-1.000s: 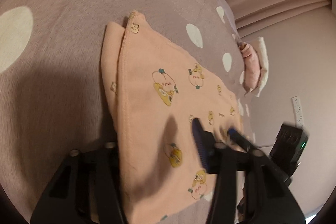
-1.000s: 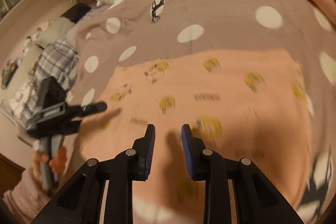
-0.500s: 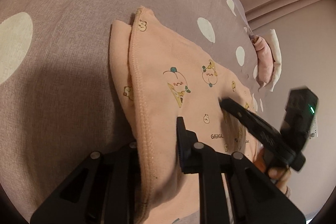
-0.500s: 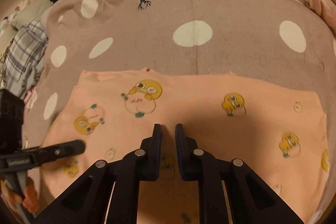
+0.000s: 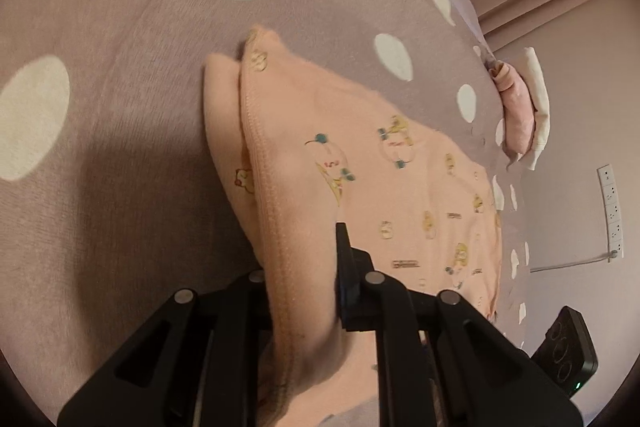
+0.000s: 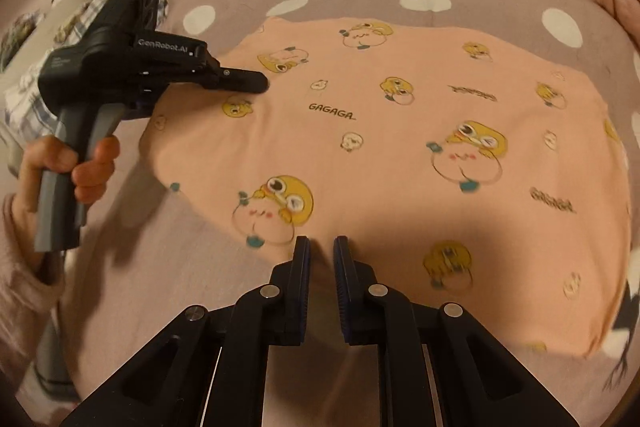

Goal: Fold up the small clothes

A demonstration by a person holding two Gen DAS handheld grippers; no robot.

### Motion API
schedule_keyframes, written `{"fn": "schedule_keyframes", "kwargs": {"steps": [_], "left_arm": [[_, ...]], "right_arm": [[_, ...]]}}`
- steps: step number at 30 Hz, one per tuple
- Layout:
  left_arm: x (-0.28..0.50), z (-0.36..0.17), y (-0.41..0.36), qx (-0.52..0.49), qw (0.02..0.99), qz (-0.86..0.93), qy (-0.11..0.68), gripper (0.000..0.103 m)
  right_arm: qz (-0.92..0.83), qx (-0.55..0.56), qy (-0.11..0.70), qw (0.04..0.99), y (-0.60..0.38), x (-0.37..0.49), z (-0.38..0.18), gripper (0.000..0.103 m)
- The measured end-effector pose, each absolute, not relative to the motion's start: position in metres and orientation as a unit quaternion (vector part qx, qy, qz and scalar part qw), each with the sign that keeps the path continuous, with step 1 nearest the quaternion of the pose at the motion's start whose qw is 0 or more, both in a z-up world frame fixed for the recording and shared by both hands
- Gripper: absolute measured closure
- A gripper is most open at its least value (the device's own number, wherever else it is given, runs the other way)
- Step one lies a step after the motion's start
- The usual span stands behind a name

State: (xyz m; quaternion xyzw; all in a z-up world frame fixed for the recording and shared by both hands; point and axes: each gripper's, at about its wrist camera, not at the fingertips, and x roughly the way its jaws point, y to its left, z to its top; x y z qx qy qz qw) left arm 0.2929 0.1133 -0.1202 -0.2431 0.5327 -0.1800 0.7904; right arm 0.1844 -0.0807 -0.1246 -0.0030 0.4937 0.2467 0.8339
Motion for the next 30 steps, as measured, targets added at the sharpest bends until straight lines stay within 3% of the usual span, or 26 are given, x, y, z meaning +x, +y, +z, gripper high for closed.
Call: {"fn": "schedule_keyframes", "kwargs": {"steps": [9, 16, 19, 23, 25, 30], "left_arm": [[0.291, -0.056, 0.046, -0.168, 0.813, -0.216, 0.513, 0.089], [0.296, -0.053, -0.037, -0.110, 0.805, -0.242, 0.531, 0.088], [0.298, -0.067, -0.066, -0.103, 0.789, -0.249, 0.553, 0.083], [0.298, -0.086, -0.086, -0.122, 0.757, -0.270, 0.582, 0.065], [0.294, -0.087, -0.089, -0.123, 0.754, -0.278, 0.582, 0.063], [0.281, -0.076, -0.073, -0.117, 0.773, -0.276, 0.559, 0.063]], "right_arm": [[0.219, 0.116, 0.445, 0.861, -0.140, 0.193, -0.104, 0.087], [0.185, 0.194, 0.419, 0.868, -0.185, 0.198, -0.103, 0.087], [0.173, 0.224, 0.417, 0.864, -0.202, 0.199, -0.106, 0.087], [0.167, 0.268, 0.418, 0.852, -0.225, 0.195, -0.115, 0.087], [0.160, 0.293, 0.420, 0.844, -0.235, 0.194, -0.121, 0.079], [0.177, 0.353, 0.410, 0.822, -0.245, 0.195, -0.128, 0.076]]}}
